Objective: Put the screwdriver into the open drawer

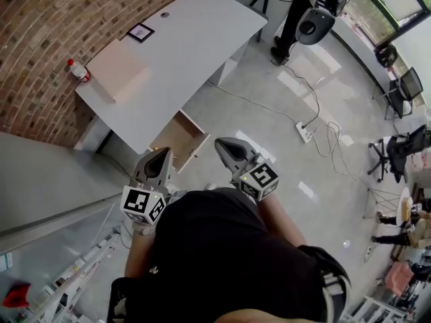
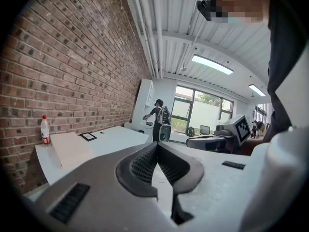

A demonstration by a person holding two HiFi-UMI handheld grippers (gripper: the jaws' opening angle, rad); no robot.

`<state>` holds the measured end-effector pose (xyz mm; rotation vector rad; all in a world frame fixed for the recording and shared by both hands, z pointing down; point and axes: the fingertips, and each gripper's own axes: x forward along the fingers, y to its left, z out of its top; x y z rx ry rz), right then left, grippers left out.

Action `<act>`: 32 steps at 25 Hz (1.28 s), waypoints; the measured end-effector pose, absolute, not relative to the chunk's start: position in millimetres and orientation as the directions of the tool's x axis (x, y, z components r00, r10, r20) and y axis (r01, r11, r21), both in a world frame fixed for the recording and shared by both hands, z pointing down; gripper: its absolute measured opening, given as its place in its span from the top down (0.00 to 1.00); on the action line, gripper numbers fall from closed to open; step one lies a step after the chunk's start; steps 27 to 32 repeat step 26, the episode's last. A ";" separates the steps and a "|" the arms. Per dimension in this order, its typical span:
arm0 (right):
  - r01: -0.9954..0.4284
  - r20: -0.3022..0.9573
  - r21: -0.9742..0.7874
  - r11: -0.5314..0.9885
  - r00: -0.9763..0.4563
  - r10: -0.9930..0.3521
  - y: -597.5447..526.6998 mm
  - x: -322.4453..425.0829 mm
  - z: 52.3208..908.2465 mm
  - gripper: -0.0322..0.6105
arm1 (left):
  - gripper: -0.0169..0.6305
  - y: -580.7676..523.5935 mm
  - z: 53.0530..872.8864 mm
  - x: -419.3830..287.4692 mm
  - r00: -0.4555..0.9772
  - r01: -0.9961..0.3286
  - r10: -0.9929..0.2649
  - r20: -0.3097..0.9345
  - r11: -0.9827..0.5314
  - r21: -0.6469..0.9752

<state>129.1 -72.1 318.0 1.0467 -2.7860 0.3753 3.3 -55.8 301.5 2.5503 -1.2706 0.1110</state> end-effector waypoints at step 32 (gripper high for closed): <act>-0.712 0.199 -0.156 0.685 -0.702 -0.684 -69.6 139.0 313.2 0.93 | 0.97 -55.0 300.6 10.1 0.638 -0.768 -0.747 0.188 -0.597 0.233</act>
